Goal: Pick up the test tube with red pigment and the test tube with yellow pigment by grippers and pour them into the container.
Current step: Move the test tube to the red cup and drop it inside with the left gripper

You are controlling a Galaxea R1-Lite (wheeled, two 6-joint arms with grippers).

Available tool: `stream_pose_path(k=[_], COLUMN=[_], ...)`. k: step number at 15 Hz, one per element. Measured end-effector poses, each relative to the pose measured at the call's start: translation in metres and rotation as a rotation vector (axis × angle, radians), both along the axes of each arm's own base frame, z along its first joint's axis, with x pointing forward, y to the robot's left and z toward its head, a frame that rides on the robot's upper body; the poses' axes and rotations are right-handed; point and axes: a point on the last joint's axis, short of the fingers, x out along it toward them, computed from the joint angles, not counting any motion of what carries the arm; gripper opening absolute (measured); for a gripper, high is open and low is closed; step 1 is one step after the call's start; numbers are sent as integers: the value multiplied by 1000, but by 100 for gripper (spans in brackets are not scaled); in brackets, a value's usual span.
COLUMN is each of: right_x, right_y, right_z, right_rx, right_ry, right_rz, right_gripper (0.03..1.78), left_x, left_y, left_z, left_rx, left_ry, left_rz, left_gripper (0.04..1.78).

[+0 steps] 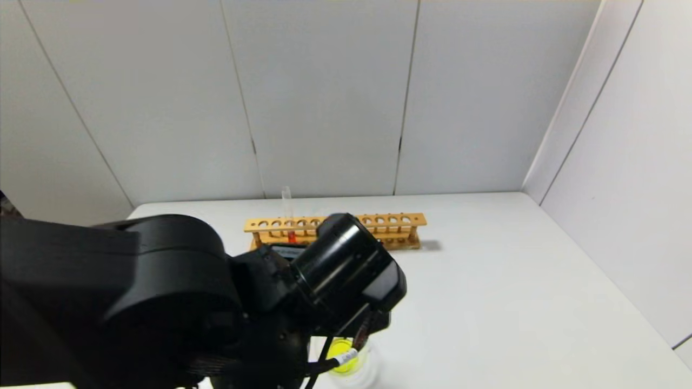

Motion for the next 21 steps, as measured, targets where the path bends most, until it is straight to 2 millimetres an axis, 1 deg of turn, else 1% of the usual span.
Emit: stream_pose_path(k=[2, 4, 7, 9, 11, 13, 16, 18, 21], right_x=[0, 0, 0, 0, 0, 0, 0, 0, 0], right_y=[0, 0, 0, 0, 0, 0, 0, 0, 0], right_z=[0, 0, 0, 0, 0, 0, 0, 0, 0], right_rx=[0, 0, 0, 0, 0, 0, 0, 0, 0], right_ry=[0, 0, 0, 0, 0, 0, 0, 0, 0], right_rz=[0, 0, 0, 0, 0, 0, 0, 0, 0], right_gripper=[175, 175, 175, 175, 175, 175, 175, 175, 175], left_x=[-4, -8, -10, -9, -6, 2, 25, 40, 64], left_y=[11, 17, 14, 12, 11, 15, 26, 30, 28], left_z=[17, 27, 40, 42, 34, 24, 20, 18, 13], left_rx=[-159, -369, -757, -976, -1141, -1258, -1409, -1460, -1505], left_ry=[-7, 2, 22, 31, 28, 22, 32, 22, -35], left_rz=[46, 135, 246, 286, 329, 364, 355, 345, 352], left_gripper=[29, 29, 29, 29, 29, 29, 29, 29, 29])
